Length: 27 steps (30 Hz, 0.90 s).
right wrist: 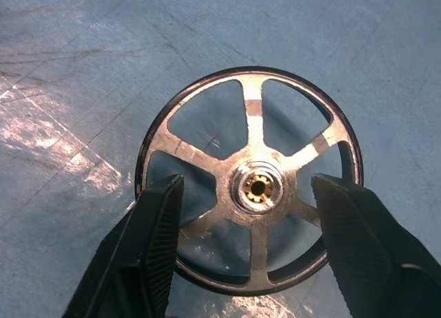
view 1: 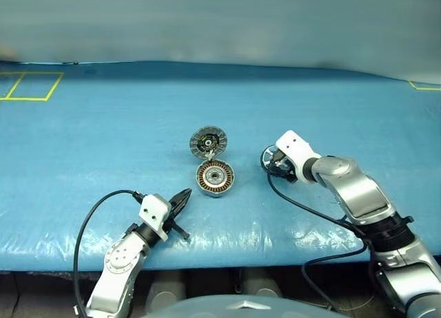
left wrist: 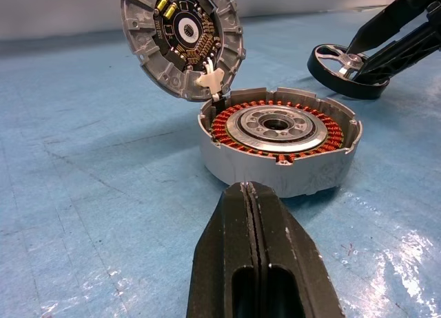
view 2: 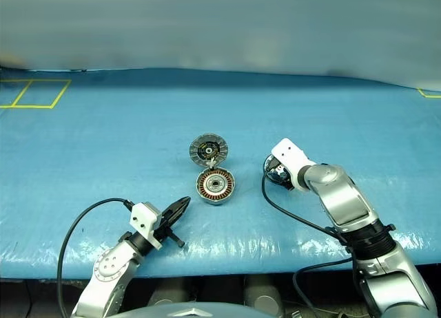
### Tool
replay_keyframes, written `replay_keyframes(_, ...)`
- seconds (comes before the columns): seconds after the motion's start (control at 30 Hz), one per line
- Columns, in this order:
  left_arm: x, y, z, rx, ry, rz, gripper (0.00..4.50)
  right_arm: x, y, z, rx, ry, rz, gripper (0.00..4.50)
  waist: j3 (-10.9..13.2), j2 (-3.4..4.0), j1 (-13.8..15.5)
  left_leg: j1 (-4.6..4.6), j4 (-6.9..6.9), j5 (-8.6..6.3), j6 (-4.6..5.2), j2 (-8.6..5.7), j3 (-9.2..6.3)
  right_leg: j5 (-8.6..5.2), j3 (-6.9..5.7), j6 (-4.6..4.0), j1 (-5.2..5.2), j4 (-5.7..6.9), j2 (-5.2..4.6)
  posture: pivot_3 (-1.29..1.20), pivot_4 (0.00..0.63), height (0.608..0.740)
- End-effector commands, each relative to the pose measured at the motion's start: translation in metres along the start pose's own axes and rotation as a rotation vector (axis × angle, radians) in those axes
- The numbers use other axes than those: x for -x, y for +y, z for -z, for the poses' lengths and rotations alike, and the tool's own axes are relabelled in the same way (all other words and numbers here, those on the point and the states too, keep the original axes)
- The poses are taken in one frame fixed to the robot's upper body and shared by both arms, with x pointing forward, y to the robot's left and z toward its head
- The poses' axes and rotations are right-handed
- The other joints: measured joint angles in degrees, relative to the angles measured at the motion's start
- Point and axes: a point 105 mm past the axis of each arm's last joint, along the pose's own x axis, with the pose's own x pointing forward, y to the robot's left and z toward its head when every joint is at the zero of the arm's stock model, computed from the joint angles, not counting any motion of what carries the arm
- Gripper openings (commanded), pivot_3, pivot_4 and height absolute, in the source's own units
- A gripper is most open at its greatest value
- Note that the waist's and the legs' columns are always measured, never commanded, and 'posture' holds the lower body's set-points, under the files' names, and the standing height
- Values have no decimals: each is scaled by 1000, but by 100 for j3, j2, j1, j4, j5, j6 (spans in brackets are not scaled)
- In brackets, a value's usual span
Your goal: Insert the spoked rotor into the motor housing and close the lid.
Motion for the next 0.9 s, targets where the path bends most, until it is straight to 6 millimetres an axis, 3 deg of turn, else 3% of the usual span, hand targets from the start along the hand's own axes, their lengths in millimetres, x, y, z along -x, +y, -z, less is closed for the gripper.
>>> replay_keyframes(0.03,-2,-3,-4,-10,-25,4,0,0,-2,-4,-12,-16,-1,2000,-1,-2,-1,0,0,0,0,0,0,0,0,0,0,0,0,0,150,740)
replay_keyframes(0.07,-2,-3,-3,-10,-25,4,0,0,-1,-3,-13,-13,-3,1702,-3,-6,-4,1,1,0,0,0,-1,0,0,0,3,0,1,0,150,740)
replay_keyframes(0.33,-1,-3,-2,-11,-20,2,0,3,5,-9,-5,-39,-19,1363,-6,-8,-10,10,20,1,2,5,4,-9,2,-6,14,0,6,0,150,740)
replay_keyframes(0.67,0,-1,0,-19,-16,3,0,28,19,-59,161,-191,-35,1329,0,2,-3,-3,14,2,4,4,3,6,3,7,-3,1,4,0,150,740)
replay_keyframes(0.9,1,1,-1,-26,-9,9,0,47,44,-89,215,-267,-165,1329,1,2,-2,-4,14,1,5,7,-1,5,0,5,-1,0,0,0,150,740)
